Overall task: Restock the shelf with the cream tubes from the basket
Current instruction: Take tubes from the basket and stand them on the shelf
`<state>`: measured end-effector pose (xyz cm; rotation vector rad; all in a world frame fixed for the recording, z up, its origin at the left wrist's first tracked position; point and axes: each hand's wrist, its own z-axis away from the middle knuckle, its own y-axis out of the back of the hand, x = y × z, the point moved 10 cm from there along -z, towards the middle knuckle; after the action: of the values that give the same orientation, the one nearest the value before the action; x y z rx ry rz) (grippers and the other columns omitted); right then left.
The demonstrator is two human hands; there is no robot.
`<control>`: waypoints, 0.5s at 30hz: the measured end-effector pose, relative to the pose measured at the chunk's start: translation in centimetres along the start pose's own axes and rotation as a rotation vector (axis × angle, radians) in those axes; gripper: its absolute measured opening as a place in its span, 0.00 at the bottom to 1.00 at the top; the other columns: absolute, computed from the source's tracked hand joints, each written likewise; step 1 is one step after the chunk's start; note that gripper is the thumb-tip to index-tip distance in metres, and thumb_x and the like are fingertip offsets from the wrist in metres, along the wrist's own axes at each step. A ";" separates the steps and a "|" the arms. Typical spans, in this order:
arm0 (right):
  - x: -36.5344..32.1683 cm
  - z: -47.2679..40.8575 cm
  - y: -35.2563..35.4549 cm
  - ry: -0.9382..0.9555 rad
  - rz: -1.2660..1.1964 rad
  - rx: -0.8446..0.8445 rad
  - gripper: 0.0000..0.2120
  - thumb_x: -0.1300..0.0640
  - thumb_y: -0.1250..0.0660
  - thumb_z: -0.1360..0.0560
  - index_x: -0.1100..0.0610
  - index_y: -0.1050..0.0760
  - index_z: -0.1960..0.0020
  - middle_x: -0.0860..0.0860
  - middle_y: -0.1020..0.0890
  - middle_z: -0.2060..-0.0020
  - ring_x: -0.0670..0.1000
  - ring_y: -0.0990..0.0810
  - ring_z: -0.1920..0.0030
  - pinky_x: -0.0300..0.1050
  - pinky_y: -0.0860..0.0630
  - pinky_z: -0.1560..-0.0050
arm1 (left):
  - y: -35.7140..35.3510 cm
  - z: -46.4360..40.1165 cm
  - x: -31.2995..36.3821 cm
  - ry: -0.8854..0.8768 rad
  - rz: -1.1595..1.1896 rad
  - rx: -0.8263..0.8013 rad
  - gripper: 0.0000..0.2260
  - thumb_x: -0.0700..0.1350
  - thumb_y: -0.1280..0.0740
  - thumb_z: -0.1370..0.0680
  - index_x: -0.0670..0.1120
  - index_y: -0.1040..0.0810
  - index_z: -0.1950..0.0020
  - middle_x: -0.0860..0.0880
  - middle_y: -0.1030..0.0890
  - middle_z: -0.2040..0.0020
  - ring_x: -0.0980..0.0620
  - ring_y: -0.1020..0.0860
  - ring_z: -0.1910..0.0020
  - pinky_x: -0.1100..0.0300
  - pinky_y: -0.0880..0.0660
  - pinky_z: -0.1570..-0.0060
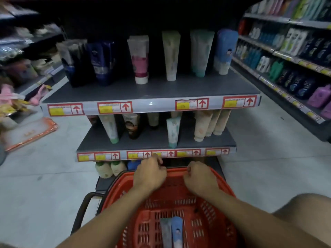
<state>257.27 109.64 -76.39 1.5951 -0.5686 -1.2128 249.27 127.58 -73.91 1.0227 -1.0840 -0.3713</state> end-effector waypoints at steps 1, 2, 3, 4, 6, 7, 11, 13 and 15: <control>0.7 0.0 -1.4 -0.018 0.010 -0.035 0.08 0.51 0.36 0.28 0.56 0.24 0.55 0.53 0.19 0.56 0.55 0.19 0.54 0.49 0.20 0.57 | -1.3 -0.1 -1.0 0.012 0.003 -0.031 0.07 0.49 0.33 0.26 0.53 0.22 0.48 0.49 0.15 0.51 0.44 0.17 0.49 0.50 0.19 0.50; 1.6 0.0 -2.7 -0.042 0.025 -0.070 0.10 0.50 0.36 0.28 0.56 0.24 0.55 0.54 0.19 0.56 0.56 0.18 0.54 0.49 0.20 0.57 | -2.5 -0.1 -2.0 0.028 0.003 -0.058 0.06 0.49 0.33 0.26 0.53 0.22 0.49 0.49 0.15 0.52 0.44 0.17 0.50 0.50 0.19 0.51; 2.4 0.0 -4.2 -0.067 0.035 -0.115 0.12 0.49 0.37 0.29 0.56 0.23 0.55 0.55 0.18 0.55 0.57 0.17 0.54 0.49 0.20 0.56 | -3.6 -0.2 -3.0 0.046 0.005 -0.078 0.06 0.49 0.34 0.26 0.53 0.23 0.50 0.50 0.15 0.52 0.44 0.17 0.50 0.51 0.20 0.52; 3.1 0.1 -5.6 -0.082 0.046 -0.153 0.15 0.47 0.39 0.30 0.56 0.22 0.54 0.55 0.17 0.55 0.57 0.17 0.53 0.50 0.19 0.54 | -4.8 -0.2 -4.1 0.070 0.004 -0.100 0.06 0.49 0.34 0.27 0.54 0.23 0.50 0.50 0.15 0.53 0.44 0.17 0.50 0.51 0.20 0.52; 4.5 0.3 -8.5 -0.111 0.067 -0.218 0.20 0.45 0.41 0.32 0.57 0.21 0.51 0.56 0.17 0.52 0.58 0.17 0.49 0.51 0.19 0.50 | -7.0 -0.2 -5.9 0.114 0.012 -0.153 0.07 0.50 0.35 0.28 0.54 0.23 0.51 0.50 0.15 0.52 0.43 0.17 0.49 0.53 0.21 0.52; 5.2 0.6 -9.8 -0.132 0.067 -0.253 0.21 0.45 0.42 0.32 0.57 0.21 0.49 0.56 0.17 0.50 0.59 0.17 0.47 0.51 0.20 0.48 | -8.2 -0.1 -6.8 0.138 0.015 -0.181 0.07 0.49 0.34 0.28 0.54 0.22 0.51 0.50 0.15 0.52 0.43 0.17 0.49 0.53 0.21 0.51; 7.4 1.7 -14.8 -0.201 0.103 -0.406 0.21 0.45 0.36 0.28 0.56 0.20 0.42 0.57 0.16 0.46 0.59 0.16 0.43 0.53 0.20 0.43 | -12.8 0.2 -10.4 0.218 0.011 -0.269 0.08 0.48 0.33 0.28 0.55 0.21 0.49 0.50 0.14 0.51 0.43 0.16 0.47 0.53 0.20 0.49; 8.9 2.6 -17.7 -0.233 0.112 -0.486 0.18 0.48 0.34 0.26 0.55 0.18 0.41 0.56 0.15 0.45 0.58 0.16 0.43 0.51 0.20 0.43 | -15.2 0.7 -12.2 0.254 -0.010 -0.313 0.09 0.46 0.32 0.27 0.54 0.19 0.48 0.48 0.14 0.49 0.42 0.16 0.46 0.54 0.21 0.48; 10.8 3.4 -23.0 -0.212 0.108 -0.602 0.17 0.48 0.36 0.25 0.55 0.17 0.42 0.55 0.15 0.45 0.57 0.16 0.42 0.49 0.21 0.42 | -17.6 1.2 -13.9 0.296 -0.022 -0.359 0.10 0.45 0.31 0.27 0.52 0.18 0.46 0.47 0.14 0.49 0.42 0.16 0.47 0.55 0.21 0.51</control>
<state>253.86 108.04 -101.70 0.9271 -0.3649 -1.3223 245.49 127.60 -96.05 0.7413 -0.7082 -0.4007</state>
